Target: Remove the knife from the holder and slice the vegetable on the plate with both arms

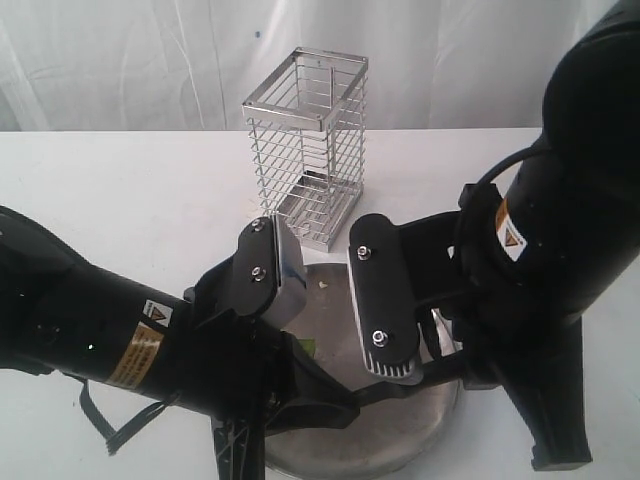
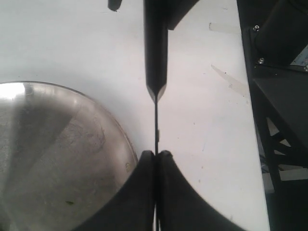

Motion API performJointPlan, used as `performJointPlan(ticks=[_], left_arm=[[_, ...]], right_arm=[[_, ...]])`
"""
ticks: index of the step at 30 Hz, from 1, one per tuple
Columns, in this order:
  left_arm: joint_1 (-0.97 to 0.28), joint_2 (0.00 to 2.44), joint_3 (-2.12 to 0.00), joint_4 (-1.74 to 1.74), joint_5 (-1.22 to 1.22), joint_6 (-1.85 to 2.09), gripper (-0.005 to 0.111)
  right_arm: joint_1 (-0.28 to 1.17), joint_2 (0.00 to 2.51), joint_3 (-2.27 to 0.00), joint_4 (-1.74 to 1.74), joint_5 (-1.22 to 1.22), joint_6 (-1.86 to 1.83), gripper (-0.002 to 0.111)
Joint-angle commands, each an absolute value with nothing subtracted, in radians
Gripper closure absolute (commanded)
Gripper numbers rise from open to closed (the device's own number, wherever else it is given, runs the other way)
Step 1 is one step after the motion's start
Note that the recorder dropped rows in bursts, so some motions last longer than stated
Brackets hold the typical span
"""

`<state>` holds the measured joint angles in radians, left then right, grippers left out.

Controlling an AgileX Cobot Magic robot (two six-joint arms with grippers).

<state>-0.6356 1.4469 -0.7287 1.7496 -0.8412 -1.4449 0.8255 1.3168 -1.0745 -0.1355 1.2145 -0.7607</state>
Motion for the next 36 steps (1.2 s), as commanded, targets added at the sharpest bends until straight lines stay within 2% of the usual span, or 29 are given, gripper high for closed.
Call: performJointPlan(ticks=[1,10,12,15,20,22,24,27,29,31,36], left_arm=[[-0.641,1.432,-0.722,1.744,-0.852,-1.443,0.107],[-0.641,1.432,-0.722,1.744,-0.862,-1.441,0.107],[-0.641,1.43,-0.722,1.744,-0.862,-1.441,0.107],[-0.641,1.43,-0.722,1.744,-0.862,-1.439,0.107],[-0.641,1.412,-0.722,1.744,-0.836,-1.439,0.106],[-0.639,1.389,-0.722,1.744,-0.8,-1.439,0.1],[-0.639,1.348,-0.722,1.744,-0.726,-1.439,0.085],[-0.639,1.281,-0.722,1.744,-0.565,-1.439,0.056],[-0.639,1.231,-0.722,1.744,-0.46,-1.443,0.044],[-0.639,1.187,-0.722,1.744,-0.386,-1.443,0.04],[-0.639,1.1,-0.72,1.744,-0.253,-1.439,0.04]], right_arm=[[0.826,1.319,-1.08,-0.139,1.214,-0.756,0.076],[0.826,1.319,-1.078,-0.127,1.188,-0.756,0.078],[0.826,1.319,-1.073,-0.127,1.173,-0.756,0.086],[0.826,1.319,-1.057,-0.127,1.156,-0.756,0.106],[0.826,1.317,-1.048,-0.138,1.153,-0.733,0.108],[0.826,1.313,-1.047,-0.138,1.156,-0.664,0.108],[0.826,1.306,-1.047,-0.144,1.17,-0.569,0.108],[0.826,1.306,-1.046,-0.183,1.221,-0.444,0.108],[0.826,1.306,-1.039,-0.202,1.221,-0.345,0.108],[0.826,1.306,-1.021,-0.239,1.221,-0.203,0.108],[0.826,1.306,-0.933,-0.333,1.221,0.158,0.108]])
